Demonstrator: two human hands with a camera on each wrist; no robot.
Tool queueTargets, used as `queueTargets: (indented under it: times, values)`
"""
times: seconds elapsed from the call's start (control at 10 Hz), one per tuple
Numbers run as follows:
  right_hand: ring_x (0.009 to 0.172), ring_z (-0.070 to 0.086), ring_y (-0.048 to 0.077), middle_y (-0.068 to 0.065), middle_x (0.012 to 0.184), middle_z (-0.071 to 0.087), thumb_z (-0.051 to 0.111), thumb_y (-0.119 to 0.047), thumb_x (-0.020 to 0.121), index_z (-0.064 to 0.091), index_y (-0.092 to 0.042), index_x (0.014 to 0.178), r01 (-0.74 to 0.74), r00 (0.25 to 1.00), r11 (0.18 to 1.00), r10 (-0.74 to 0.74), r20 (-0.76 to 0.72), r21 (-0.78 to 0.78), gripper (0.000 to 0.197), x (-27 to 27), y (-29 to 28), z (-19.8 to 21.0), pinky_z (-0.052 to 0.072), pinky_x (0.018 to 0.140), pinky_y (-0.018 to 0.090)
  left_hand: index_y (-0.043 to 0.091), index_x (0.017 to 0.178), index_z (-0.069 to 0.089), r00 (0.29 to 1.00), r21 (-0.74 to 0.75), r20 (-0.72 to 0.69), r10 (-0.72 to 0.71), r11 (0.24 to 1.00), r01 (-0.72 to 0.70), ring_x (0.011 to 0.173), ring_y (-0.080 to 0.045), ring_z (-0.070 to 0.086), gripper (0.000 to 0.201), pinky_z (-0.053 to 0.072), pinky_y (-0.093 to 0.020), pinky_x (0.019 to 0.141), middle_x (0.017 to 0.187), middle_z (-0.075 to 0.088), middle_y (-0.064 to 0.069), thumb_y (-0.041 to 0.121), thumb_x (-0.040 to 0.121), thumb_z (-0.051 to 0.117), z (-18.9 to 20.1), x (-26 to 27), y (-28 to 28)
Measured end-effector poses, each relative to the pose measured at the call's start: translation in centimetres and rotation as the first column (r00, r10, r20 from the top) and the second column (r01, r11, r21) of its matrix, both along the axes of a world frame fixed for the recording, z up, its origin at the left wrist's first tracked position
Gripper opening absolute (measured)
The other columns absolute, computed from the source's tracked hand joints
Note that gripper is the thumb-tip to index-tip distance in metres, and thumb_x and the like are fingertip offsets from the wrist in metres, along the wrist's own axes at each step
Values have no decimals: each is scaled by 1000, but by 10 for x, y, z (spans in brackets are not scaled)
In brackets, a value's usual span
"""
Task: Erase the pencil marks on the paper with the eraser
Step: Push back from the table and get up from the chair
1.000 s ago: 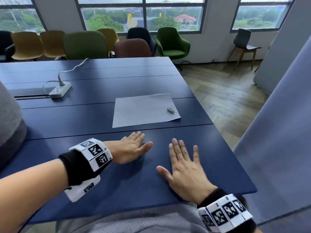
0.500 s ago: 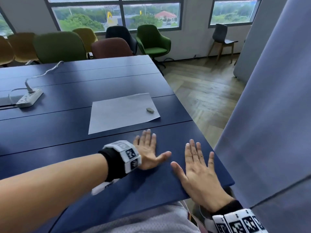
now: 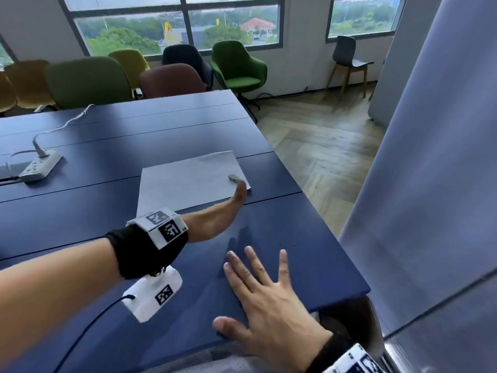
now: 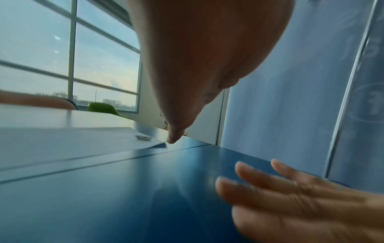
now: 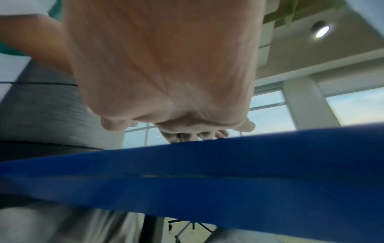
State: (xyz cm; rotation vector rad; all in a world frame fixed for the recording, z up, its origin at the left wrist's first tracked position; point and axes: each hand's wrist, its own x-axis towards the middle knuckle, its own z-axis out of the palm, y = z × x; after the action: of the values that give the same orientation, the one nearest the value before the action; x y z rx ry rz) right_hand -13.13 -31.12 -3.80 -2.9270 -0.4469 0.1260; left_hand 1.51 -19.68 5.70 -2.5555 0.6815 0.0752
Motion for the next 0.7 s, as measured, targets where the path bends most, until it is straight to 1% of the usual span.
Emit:
queueTargets:
  times: [0.1, 0.2, 0.3, 0.4, 0.5, 0.6, 0.7]
  values:
    - [147, -22, 22, -7, 162, -13, 10, -77, 89, 0, -18, 155, -85, 995, 996, 85, -57, 3, 89, 14, 14, 3, -27, 106, 61, -1, 151, 10, 791, -460, -599, 120, 757, -463, 147, -13, 12, 53, 10, -24, 113, 162, 11, -4, 5, 102, -10, 19, -12, -2]
    - [144, -30, 17, -10, 159, -23, -9, -76, 76, -12, -21, 153, 124, 986, 992, -126, -106, -32, 95, 29, -21, 2, -29, 105, 62, 18, 154, -1, 669, -536, -736, -103, 691, -484, 136, 10, 1, 63, 1, -10, 103, 147, 1, 25, 47, 98, 1, 24, -18, 11]
    - [143, -31, 16, -9, 158, -26, -16, -73, 69, -15, -20, 152, 289, 940, 951, -303, -158, -107, 98, 35, -56, 7, -24, 107, 66, 17, 155, -3, 661, -515, -741, -118, 732, -447, 138, 9, 0, 54, -3, -18, 113, 145, 2, 27, 37, 105, 4, 9, -10, 24]
    - [143, -32, 19, -6, 158, -26, -16, -72, 72, -14, -17, 152, 257, 950, 960, -272, -153, -116, 97, 36, -46, 16, -24, 106, 67, 17, 156, 2, 656, -501, -752, -60, 699, -511, 136, 5, 5, 50, -2, -31, 121, 149, 7, 21, 31, 108, 6, 0, -4, 24]
    - [142, -33, 20, -4, 159, -24, -13, -75, 70, -12, -17, 153, 54, 993, 996, -62, -101, -76, 102, 32, -4, 18, -28, 104, 66, 20, 155, -5, 655, -484, -751, -86, 747, -456, 148, -3, -6, 55, -5, -27, 120, 158, -3, 17, 40, 104, -1, -4, -5, 18]
    - [143, -33, 16, -5, 160, -21, -10, -77, 70, -12, -18, 153, -45, 988, 997, 34, -151, -69, 101, 31, 16, 12, -32, 103, 63, 20, 155, -7, 663, -499, -739, -117, 758, -422, 149, -9, -9, 70, -5, -27, 119, 161, -8, 11, 54, 93, -6, -3, -5, 15]
    - [143, -31, 16, -7, 160, -21, -16, -75, 68, -12, -20, 153, 98, 985, 991, -111, -135, -95, 101, 40, -12, 4, -28, 106, 63, 19, 154, -10, 664, -490, -739, -114, 768, -413, 148, -9, -11, 65, -7, -19, 115, 161, -11, 9, 49, 96, -6, -3, -6, 16]
